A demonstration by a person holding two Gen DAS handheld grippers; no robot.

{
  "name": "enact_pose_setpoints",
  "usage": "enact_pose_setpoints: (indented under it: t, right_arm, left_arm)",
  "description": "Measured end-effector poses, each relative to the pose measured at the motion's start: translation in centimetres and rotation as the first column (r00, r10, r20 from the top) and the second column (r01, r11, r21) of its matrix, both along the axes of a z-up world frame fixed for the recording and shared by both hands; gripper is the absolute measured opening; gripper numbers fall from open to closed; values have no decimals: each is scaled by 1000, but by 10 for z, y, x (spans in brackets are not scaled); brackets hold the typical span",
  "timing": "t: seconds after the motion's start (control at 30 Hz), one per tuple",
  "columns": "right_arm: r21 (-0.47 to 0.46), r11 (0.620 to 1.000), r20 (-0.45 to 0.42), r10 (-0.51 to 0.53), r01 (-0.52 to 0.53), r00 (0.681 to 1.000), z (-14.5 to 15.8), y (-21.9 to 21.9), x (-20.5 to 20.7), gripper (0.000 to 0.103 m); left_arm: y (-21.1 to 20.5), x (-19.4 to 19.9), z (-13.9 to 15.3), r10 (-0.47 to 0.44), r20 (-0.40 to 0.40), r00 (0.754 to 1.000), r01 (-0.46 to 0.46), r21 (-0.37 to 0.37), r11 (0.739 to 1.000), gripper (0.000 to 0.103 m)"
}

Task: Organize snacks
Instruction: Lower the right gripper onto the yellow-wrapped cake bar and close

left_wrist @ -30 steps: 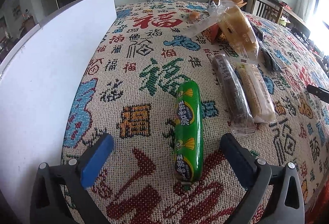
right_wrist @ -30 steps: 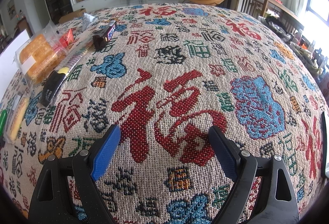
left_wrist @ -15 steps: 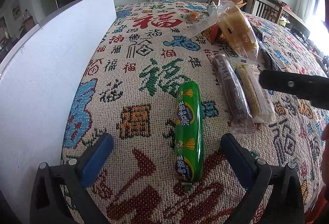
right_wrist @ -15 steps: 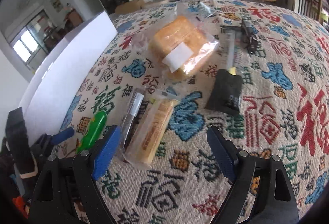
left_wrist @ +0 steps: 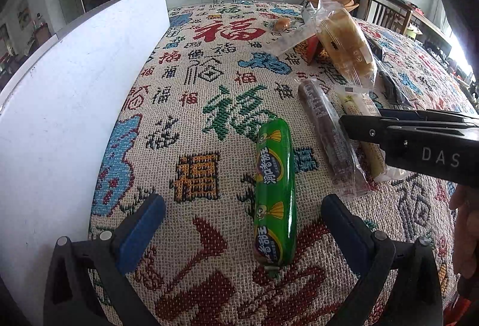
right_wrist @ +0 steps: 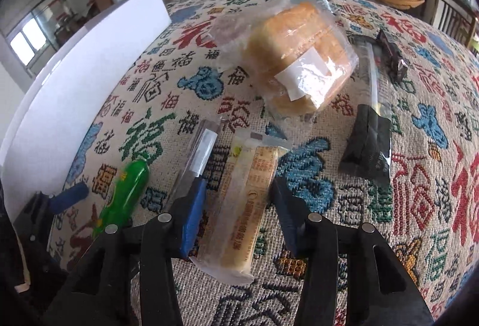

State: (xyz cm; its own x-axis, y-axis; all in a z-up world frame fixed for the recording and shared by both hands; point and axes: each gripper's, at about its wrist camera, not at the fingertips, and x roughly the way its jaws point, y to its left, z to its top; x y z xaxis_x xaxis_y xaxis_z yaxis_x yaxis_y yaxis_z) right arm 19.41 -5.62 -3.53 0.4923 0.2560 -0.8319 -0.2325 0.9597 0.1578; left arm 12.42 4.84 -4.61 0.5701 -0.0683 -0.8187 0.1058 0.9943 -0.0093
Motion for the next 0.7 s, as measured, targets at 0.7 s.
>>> enact_pose_setpoints:
  t: [0.7]
  right_arm:
    - [-54, 991, 102, -118, 123, 988, -2, -152, -56, 35]
  left_arm:
    - [0, -1, 0, 1, 0, 1000, -1, 1, 1000, 103]
